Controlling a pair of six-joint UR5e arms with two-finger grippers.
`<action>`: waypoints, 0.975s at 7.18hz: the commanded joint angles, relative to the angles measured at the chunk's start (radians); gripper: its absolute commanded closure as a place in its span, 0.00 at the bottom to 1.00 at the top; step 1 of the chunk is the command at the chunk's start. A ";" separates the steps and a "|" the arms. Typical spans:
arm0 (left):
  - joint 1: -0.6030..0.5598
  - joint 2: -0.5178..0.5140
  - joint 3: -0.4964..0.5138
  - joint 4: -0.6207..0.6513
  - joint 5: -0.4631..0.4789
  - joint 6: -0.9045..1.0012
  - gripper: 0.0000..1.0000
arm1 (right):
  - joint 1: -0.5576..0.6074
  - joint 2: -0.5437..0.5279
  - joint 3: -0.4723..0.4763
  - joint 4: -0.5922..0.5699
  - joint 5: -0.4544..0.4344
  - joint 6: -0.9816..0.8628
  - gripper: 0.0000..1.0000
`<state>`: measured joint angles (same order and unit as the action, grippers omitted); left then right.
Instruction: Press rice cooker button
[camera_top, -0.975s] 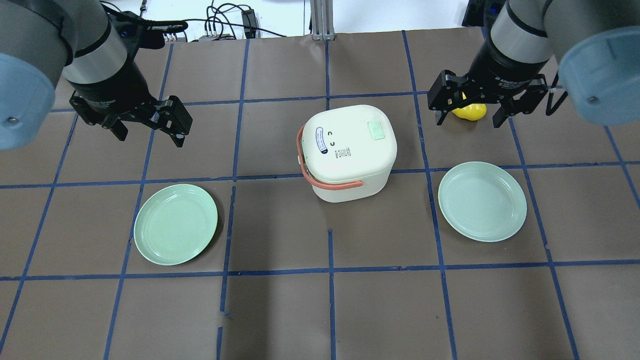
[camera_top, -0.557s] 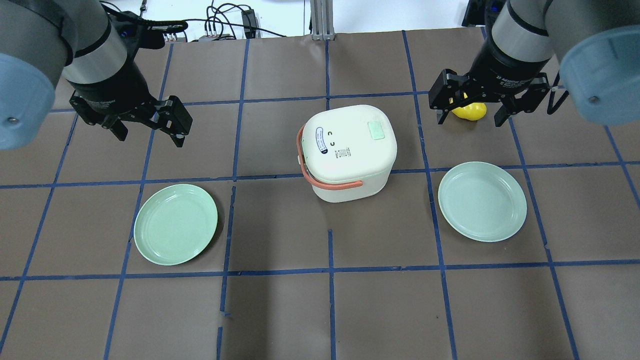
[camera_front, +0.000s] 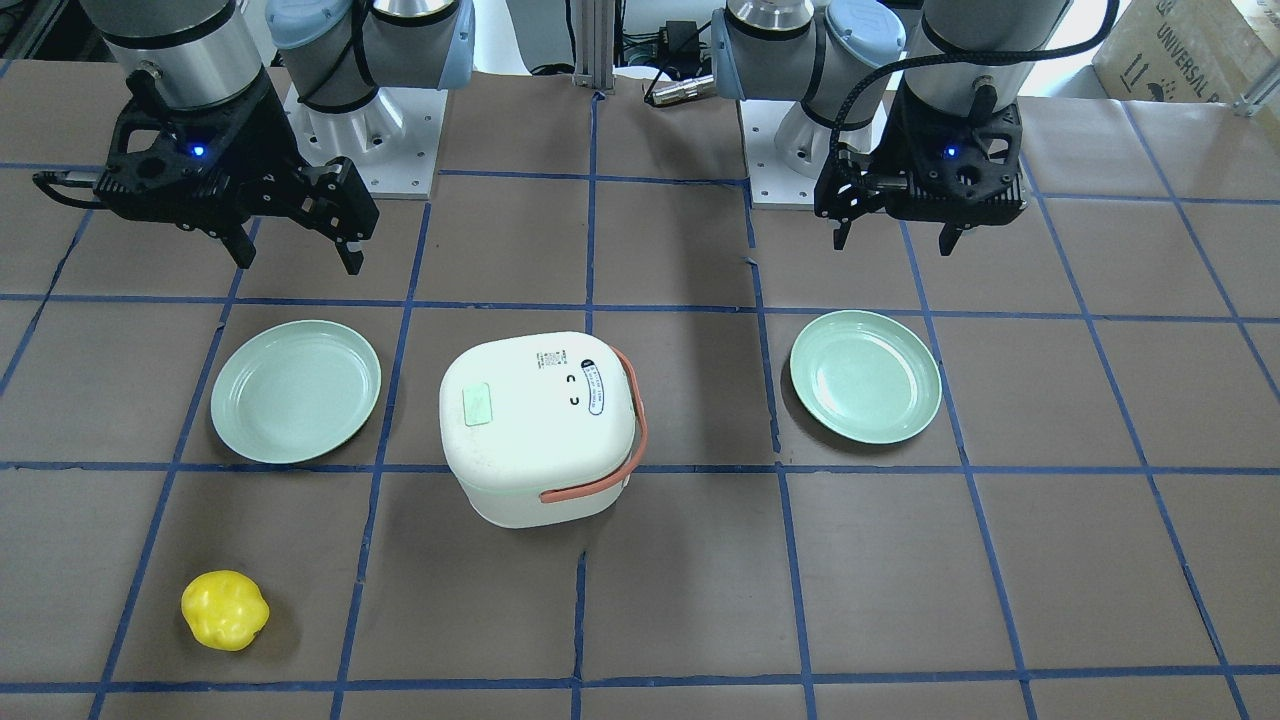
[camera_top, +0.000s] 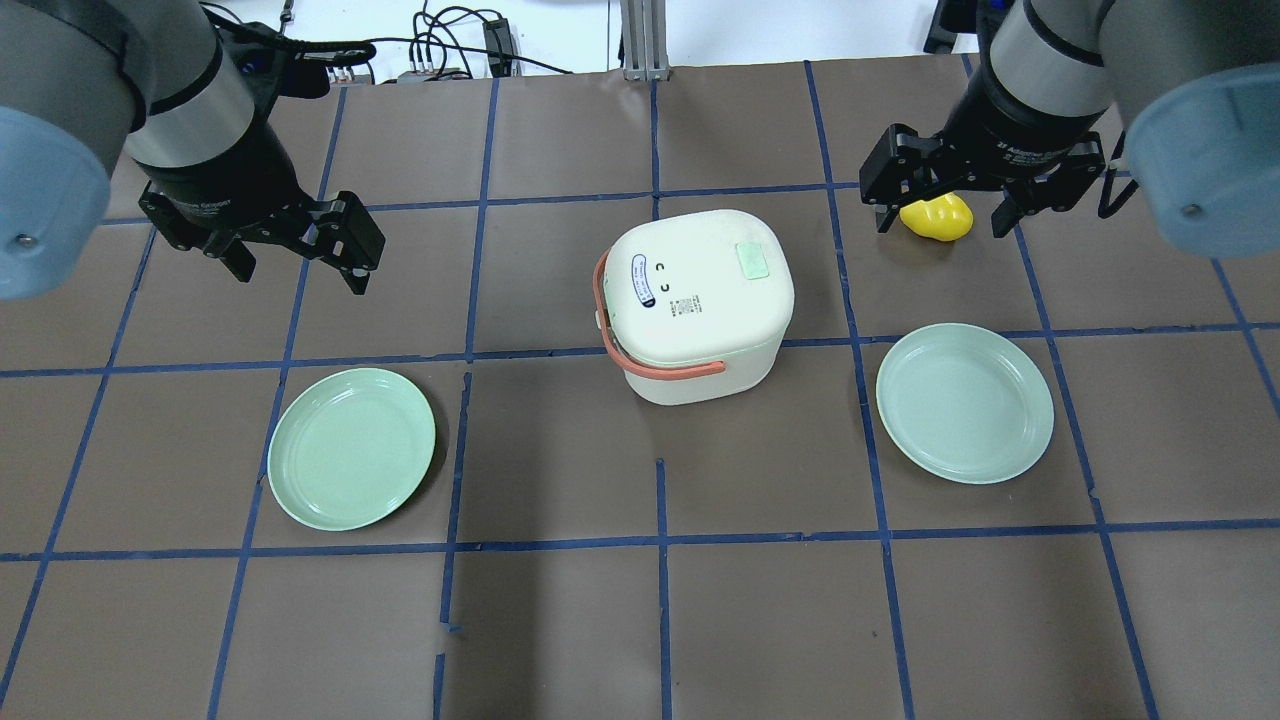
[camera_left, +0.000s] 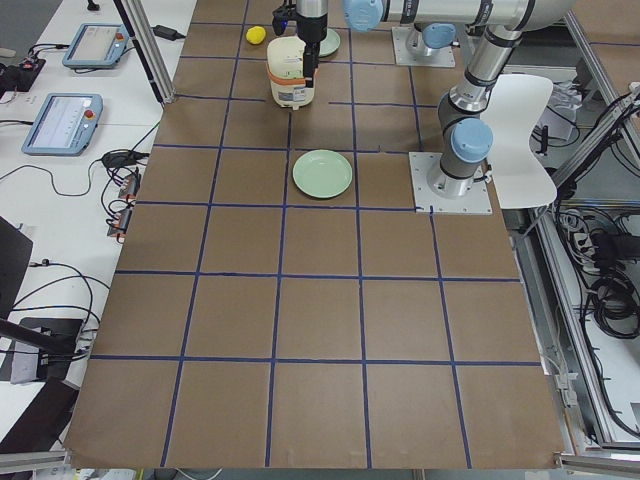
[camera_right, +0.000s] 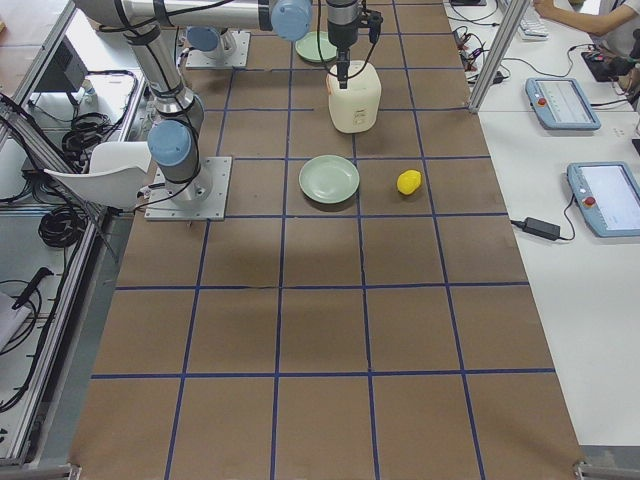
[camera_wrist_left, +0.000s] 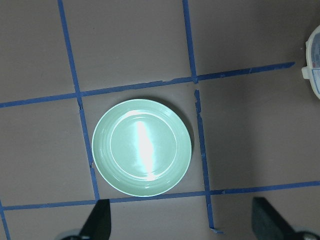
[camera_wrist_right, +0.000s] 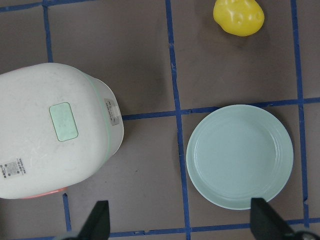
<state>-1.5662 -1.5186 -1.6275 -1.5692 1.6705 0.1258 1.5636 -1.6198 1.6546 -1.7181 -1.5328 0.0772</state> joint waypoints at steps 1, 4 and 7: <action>0.000 0.000 0.000 0.000 0.000 0.000 0.00 | 0.001 0.001 0.001 -0.003 0.006 -0.002 0.00; 0.000 0.000 0.000 0.000 0.000 0.000 0.00 | 0.000 0.008 0.001 -0.005 0.041 -0.002 0.77; 0.000 0.000 0.000 0.000 0.000 0.000 0.00 | 0.003 0.014 -0.006 -0.003 0.040 -0.017 0.96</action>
<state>-1.5662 -1.5186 -1.6275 -1.5693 1.6705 0.1258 1.5645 -1.6107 1.6493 -1.7246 -1.4915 0.0621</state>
